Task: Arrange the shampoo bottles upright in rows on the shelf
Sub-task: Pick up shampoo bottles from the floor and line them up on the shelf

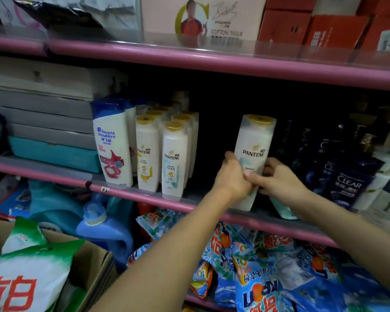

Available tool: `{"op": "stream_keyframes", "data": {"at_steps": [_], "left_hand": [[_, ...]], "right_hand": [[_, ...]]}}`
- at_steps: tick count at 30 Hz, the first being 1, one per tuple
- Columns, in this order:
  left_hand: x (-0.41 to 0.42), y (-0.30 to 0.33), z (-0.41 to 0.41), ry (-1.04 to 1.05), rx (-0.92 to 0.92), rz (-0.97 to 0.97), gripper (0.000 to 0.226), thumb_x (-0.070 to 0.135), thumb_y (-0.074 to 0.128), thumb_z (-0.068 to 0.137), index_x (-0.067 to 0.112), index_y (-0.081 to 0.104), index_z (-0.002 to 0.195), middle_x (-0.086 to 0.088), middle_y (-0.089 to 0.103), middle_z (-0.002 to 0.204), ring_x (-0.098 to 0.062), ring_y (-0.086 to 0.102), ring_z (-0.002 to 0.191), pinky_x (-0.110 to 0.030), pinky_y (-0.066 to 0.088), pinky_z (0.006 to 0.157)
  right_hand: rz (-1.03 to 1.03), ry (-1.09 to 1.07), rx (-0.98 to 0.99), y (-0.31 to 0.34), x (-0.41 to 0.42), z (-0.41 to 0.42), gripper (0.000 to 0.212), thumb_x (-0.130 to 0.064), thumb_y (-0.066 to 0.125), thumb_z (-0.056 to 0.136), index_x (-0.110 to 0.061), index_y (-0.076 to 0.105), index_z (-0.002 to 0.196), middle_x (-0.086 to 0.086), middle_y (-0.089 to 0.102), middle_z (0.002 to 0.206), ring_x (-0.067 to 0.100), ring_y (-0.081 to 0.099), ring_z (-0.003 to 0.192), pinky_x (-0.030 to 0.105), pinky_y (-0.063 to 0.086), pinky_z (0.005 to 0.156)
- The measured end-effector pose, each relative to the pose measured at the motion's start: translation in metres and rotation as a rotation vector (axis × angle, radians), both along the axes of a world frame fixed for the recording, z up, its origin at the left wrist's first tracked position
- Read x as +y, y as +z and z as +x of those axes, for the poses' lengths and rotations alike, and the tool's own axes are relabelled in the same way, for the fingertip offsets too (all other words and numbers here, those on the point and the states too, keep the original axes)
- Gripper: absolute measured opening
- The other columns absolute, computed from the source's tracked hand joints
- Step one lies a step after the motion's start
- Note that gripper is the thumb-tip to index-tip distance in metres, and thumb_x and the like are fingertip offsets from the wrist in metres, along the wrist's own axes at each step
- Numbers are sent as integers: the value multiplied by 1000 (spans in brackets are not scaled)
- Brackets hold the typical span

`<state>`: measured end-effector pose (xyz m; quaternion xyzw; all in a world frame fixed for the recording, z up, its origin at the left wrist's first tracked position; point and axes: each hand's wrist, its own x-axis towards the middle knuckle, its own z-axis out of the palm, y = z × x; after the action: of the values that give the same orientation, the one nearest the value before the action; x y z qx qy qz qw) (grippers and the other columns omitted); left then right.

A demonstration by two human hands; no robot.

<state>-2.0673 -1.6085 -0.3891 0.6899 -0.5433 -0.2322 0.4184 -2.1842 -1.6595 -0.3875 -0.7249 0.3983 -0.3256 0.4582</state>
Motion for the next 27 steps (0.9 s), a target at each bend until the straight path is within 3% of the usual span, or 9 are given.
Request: {"op": "stream_keyframes", "data": {"at_steps": [3,6,8,11,15,19,23,27], "left_hand": [[27,-31,-4,143,-94,-105,48,13,58,89,14,33,130,-9,45,128,-26,48,118,-38,44,97],[55,-58,3,351,-38,-342,44,17,56,91,23,36,130,5,42,127,-6,43,115,-16,36,96],[60,-65,14,509,-18,-450,47,21,60,88,23,36,128,9,38,124,0,36,111,-11,31,94],[55,-65,31,693,-44,-458,60,24,68,83,14,36,132,2,35,125,-5,28,113,-23,28,100],[51,-66,50,828,-49,-457,74,25,77,73,13,34,133,-11,35,129,-14,32,113,-34,34,100],[50,-73,65,877,-119,-391,81,30,81,67,11,37,132,-15,42,125,-29,43,113,-44,39,90],[48,-82,71,839,-131,-341,82,30,85,62,10,42,130,-10,51,121,-30,49,114,-48,40,92],[47,-91,74,821,-92,-268,78,31,85,62,12,46,127,-5,55,121,-27,53,114,-48,40,96]], "right_hand": [[-65,-32,120,-25,-8,6,57,-23,83,68,-18,53,117,-4,66,110,10,63,97,29,53,82],[-125,-69,104,-39,-14,23,68,-21,88,62,-24,50,118,-11,64,107,6,62,92,19,50,73],[-114,-122,63,-43,-22,39,65,-23,88,62,-27,49,114,-11,64,104,6,62,90,19,50,71],[-118,-201,42,-48,-37,66,61,-22,86,64,-27,46,109,-9,60,103,10,57,87,22,46,70],[-108,-220,-16,-62,-55,95,64,-19,83,69,-18,47,122,0,62,115,13,57,93,27,46,78],[-76,-161,-66,-75,-69,117,61,-18,82,71,-18,49,123,-2,61,111,9,57,89,13,42,68],[-56,-72,-101,-84,-80,142,55,-14,80,73,-20,51,119,-4,62,110,2,58,87,6,42,63],[-31,-48,-104,-85,-92,163,53,-17,79,73,-18,54,120,1,64,113,8,59,92,20,47,74]]}}
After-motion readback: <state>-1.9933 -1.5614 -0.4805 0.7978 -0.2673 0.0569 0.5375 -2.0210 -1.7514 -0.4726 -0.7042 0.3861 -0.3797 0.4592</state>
